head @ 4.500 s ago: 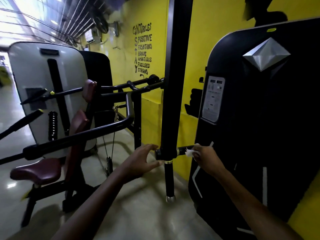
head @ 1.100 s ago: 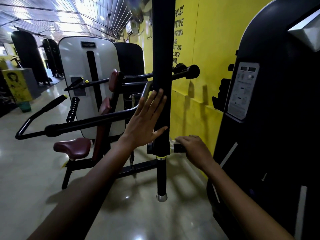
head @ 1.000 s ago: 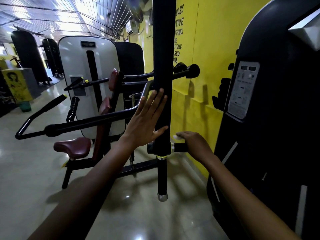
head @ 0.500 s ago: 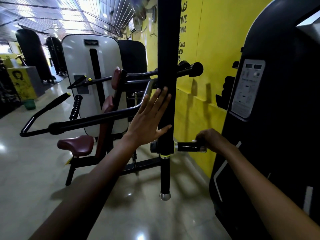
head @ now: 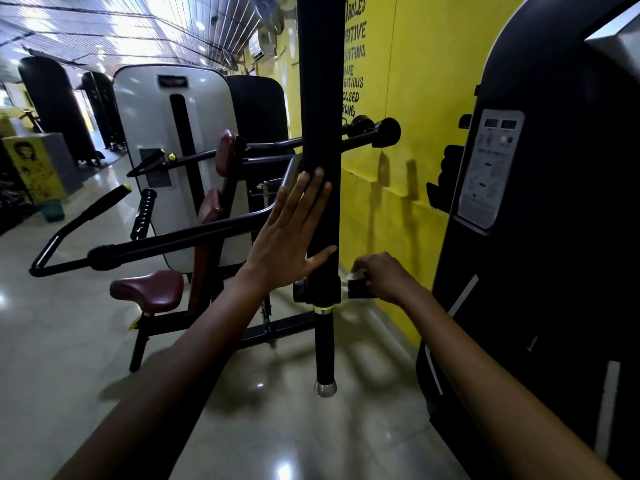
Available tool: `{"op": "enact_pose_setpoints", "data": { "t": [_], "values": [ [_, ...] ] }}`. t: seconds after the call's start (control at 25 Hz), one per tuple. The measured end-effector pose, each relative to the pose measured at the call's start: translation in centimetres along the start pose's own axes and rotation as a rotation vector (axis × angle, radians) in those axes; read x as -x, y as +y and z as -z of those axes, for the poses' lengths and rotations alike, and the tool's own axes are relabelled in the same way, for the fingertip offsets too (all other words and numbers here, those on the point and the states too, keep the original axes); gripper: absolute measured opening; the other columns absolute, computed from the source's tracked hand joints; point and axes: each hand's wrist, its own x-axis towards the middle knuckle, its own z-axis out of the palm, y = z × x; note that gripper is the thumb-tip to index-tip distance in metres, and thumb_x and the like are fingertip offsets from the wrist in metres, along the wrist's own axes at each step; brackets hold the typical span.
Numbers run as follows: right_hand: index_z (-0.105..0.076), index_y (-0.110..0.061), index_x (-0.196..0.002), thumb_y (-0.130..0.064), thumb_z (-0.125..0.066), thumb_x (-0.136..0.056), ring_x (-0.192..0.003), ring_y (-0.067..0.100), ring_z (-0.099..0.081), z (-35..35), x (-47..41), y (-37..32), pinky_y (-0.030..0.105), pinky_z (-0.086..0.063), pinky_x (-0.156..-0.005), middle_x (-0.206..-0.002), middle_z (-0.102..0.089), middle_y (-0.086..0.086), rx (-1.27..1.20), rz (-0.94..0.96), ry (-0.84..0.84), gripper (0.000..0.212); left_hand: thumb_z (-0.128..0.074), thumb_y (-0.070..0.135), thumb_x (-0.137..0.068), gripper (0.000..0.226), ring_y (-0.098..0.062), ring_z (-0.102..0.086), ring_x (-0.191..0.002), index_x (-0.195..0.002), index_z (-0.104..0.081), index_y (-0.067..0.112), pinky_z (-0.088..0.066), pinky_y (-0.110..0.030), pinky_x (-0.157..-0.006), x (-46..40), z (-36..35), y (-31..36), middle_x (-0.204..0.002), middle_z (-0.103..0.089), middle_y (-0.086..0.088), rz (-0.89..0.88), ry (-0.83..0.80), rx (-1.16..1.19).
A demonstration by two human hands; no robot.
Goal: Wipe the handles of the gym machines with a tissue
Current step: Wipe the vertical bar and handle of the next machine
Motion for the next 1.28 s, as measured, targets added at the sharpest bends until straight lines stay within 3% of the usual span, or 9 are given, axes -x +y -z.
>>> {"op": "enact_pose_setpoints", "data": {
  "t": [0.16,0.36,0.48,0.6,0.68,0.84,1.0,1.12,1.28],
  "values": [
    [-0.062,-0.01,-0.112,-0.002,-0.059,-0.082,-0.107,0.031,-0.059,-1.0,-0.3,-2.0,0.035,-0.049,-0.083,-0.114,-0.065,0.014,-0.103,0.03,0.057,0.032,-0.048,0.058,-0.09,0.09,-0.031,-0.003,-0.147,-0.15,-0.01,0.002,-0.015,-0.052,-0.118,0.2,0.2,-0.1,-0.158,-0.006,-0.019,0.006,-0.001,-0.005],
    [-0.063,-0.012,-0.1,0.005,-0.06,-0.078,-0.094,0.025,-0.064,-1.3,1.1,-0.9,0.026,-0.042,-0.065,-0.099,-0.069,0.01,-0.258,0.106,0.138,0.028,-0.047,0.059,-0.09,0.09,-0.031,-0.003,-0.147,-0.15,-0.009,0.003,-0.017,-0.053,-0.117,0.1,0.2,-0.1,-0.158,-0.006,-0.019,0.0,0.001,-0.013],
    [-0.064,-0.019,-0.098,0.005,-0.057,-0.076,-0.097,0.021,-0.063,-1.5,2.1,0.2,0.032,-0.049,-0.072,-0.103,-0.068,0.002,-0.275,0.167,0.198,0.032,-0.045,0.06,-0.09,0.091,-0.03,-0.003,-0.147,-0.15,-0.006,0.004,-0.017,-0.053,-0.117,0.0,0.1,0.0,-0.158,-0.007,-0.019,-0.006,0.005,-0.009],
    [-0.064,-0.015,-0.101,-0.005,-0.057,-0.079,-0.098,0.024,-0.061,-2.2,3.6,0.6,0.033,-0.05,-0.074,-0.113,-0.064,0.003,-0.11,0.289,0.281,0.025,-0.046,0.06,-0.09,0.091,-0.031,-0.005,-0.147,-0.15,-0.008,0.003,-0.017,-0.052,-0.117,-0.1,0.0,0.1,-0.158,-0.009,-0.02,-0.005,0.012,0.003],
    [-0.066,-0.01,-0.104,-0.008,-0.058,-0.073,-0.097,0.028,-0.063,-2.9,4.5,0.6,0.033,-0.05,-0.075,-0.115,-0.064,0.007,0.021,0.344,0.306,0.032,-0.046,0.059,-0.09,0.091,-0.031,-0.005,-0.147,-0.15,-0.008,0.003,-0.016,-0.052,-0.118,-0.1,-0.1,0.2,-0.158,-0.009,-0.02,-0.005,0.014,0.003],
    [-0.069,-0.006,-0.092,-0.006,-0.063,-0.072,-0.084,0.027,-0.062,-4.1,4.8,0.6,0.032,-0.045,-0.068,-0.097,-0.067,0.008,0.25,0.479,0.46,0.02,-0.046,0.059,-0.09,0.09,-0.031,-0.003,-0.147,-0.15,-0.011,0.003,-0.016,-0.052,-0.118,-0.1,-0.1,0.1,-0.157,-0.009,-0.021,0.0,0.005,-0.002],
    [-0.067,-0.007,-0.097,-0.008,-0.048,-0.081,-0.078,0.024,-0.057,-4.3,4.9,0.2,0.032,-0.048,-0.059,-0.089,-0.063,0.006,0.344,0.587,0.527,0.025,-0.046,0.058,-0.091,0.088,-0.03,-0.002,-0.147,-0.15,-0.012,0.001,-0.017,-0.053,-0.117,-0.2,0.0,0.1,-0.157,-0.009,-0.021,-0.009,0.012,0.007],
    [-0.068,-0.008,-0.086,-0.006,-0.057,-0.079,-0.076,0.021,-0.054,-4.0,5.0,0.3,0.03,-0.044,-0.056,-0.083,-0.061,0.005,0.386,0.603,0.538,0.013,-0.045,0.059,-0.091,0.088,-0.03,-0.002,-0.146,-0.15,-0.012,0.001,-0.016,-0.052,-0.118,-0.2,-0.1,0.1,-0.157,-0.009,-0.021,-0.003,0.012,0.005],
    [-0.069,-0.006,-0.09,-0.006,-0.065,-0.078,-0.08,0.021,-0.053,-3.9,5.0,1.9,0.029,-0.041,-0.057,-0.083,-0.061,0.006,0.403,0.587,0.561,0.013,-0.045,0.059,-0.091,0.089,-0.03,-0.002,-0.147,-0.15,-0.01,0.002,-0.015,-0.052,-0.118,-0.2,-0.1,0.1,-0.158,-0.008,-0.02,-0.002,0.003,0.007]
  ]
}}
